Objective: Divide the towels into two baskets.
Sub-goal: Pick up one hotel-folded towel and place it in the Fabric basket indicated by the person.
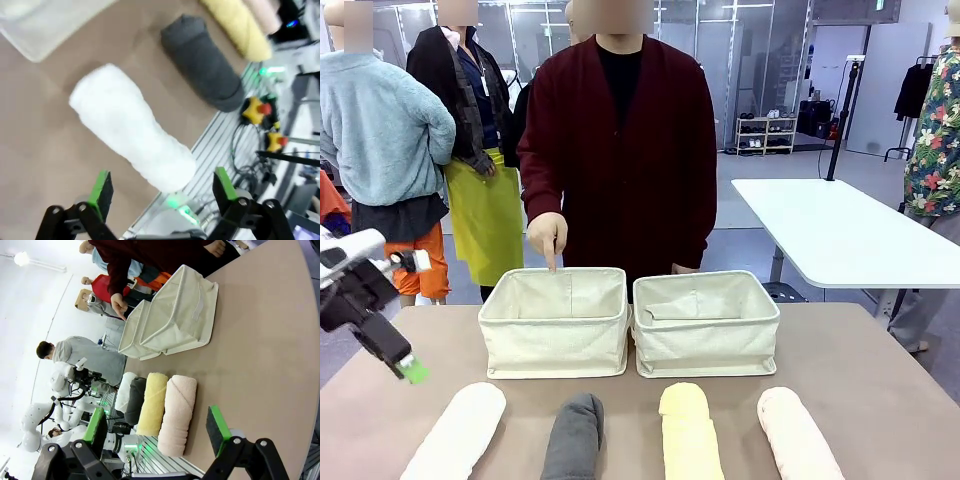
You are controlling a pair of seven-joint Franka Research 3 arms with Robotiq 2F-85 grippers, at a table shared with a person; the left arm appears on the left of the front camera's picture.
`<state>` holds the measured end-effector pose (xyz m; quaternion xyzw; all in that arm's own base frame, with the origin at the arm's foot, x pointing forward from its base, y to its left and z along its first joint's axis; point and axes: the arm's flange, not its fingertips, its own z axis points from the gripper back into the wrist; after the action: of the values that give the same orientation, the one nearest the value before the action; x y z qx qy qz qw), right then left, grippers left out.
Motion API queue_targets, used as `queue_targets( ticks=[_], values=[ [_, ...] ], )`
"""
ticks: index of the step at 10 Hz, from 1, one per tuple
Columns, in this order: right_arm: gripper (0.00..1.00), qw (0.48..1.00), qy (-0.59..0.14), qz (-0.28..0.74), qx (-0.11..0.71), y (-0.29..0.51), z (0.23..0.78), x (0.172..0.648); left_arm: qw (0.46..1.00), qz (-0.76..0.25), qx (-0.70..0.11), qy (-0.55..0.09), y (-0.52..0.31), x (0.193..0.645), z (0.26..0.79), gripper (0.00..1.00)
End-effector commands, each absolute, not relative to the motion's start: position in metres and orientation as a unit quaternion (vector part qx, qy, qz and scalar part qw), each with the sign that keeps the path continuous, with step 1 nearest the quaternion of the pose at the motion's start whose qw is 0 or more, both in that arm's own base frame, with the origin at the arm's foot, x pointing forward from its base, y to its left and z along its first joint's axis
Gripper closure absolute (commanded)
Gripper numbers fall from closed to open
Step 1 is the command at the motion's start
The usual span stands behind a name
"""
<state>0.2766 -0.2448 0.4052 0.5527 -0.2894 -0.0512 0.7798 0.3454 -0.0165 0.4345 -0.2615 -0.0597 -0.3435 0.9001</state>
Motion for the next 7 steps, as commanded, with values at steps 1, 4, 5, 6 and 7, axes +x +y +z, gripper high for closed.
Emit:
queue_targets(
  ticks=[1, 4, 5, 6, 7],
  values=[
    [0.0, 0.775, -0.296, -0.048, 0.556, -0.245, 0.408, 0.274, 0.917, -0.329, -0.224, -0.02, -0.033, 0.34, 0.41, 0.0],
    [0.0, 0.775, -0.296, -0.048, 0.556, -0.245, 0.408, 0.274, 0.939, -0.278, -0.202, -0.02, -0.051, 0.323, 0.373, 0.0],
    [0.0, 0.775, -0.296, -0.048, 0.556, -0.245, 0.408, 0.274, 0.943, -0.261, -0.205, -0.025, -0.054, 0.316, 0.364, 0.0],
    [0.0, 0.775, -0.296, -0.048, 0.556, -0.245, 0.408, 0.274, 0.949, -0.251, -0.188, -0.026, -0.055, 0.312, 0.356, 0.0],
    [0.0, 0.775, -0.296, -0.048, 0.556, -0.245, 0.408, 0.274, 0.953, -0.247, -0.175, -0.032, -0.057, 0.309, 0.352, 0.0]
  ],
)
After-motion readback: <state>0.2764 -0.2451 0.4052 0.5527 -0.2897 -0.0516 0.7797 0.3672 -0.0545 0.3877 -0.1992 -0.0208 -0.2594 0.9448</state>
